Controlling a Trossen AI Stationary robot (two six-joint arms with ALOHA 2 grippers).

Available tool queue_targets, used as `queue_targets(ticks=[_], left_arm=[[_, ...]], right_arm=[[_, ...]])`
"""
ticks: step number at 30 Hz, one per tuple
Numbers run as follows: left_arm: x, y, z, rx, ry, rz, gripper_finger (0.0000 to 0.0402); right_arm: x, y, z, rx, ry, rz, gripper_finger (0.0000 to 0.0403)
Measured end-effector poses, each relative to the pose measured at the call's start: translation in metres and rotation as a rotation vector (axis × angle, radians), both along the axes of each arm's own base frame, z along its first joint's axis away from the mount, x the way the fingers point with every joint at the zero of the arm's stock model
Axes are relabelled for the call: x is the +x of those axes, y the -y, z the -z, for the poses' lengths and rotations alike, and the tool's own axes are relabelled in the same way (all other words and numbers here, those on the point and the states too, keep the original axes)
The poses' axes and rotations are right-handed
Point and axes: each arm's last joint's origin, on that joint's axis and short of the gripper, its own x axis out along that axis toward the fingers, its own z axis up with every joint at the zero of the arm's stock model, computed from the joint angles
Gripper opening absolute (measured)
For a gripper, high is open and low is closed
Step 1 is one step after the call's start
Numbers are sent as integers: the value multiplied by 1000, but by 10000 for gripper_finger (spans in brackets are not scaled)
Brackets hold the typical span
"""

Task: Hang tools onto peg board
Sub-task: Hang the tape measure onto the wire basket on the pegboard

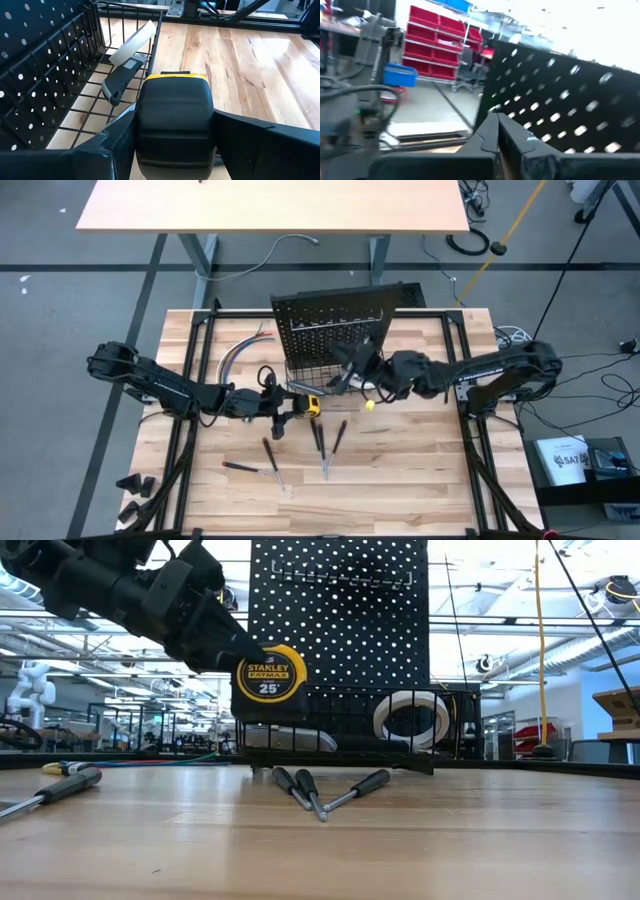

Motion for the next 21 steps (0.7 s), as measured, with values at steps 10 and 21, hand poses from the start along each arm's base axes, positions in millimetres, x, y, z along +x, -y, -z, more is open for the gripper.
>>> queue_targets(ticks=[10, 21], left_arm=[[0, 0, 0, -24, -1, -5, 221], [0, 0, 0, -24, -3, -3, 221]], right_arm=[[-11, 32, -60, -92, 99, 55, 0], [-12, 81, -63, -25, 64, 200, 0]])
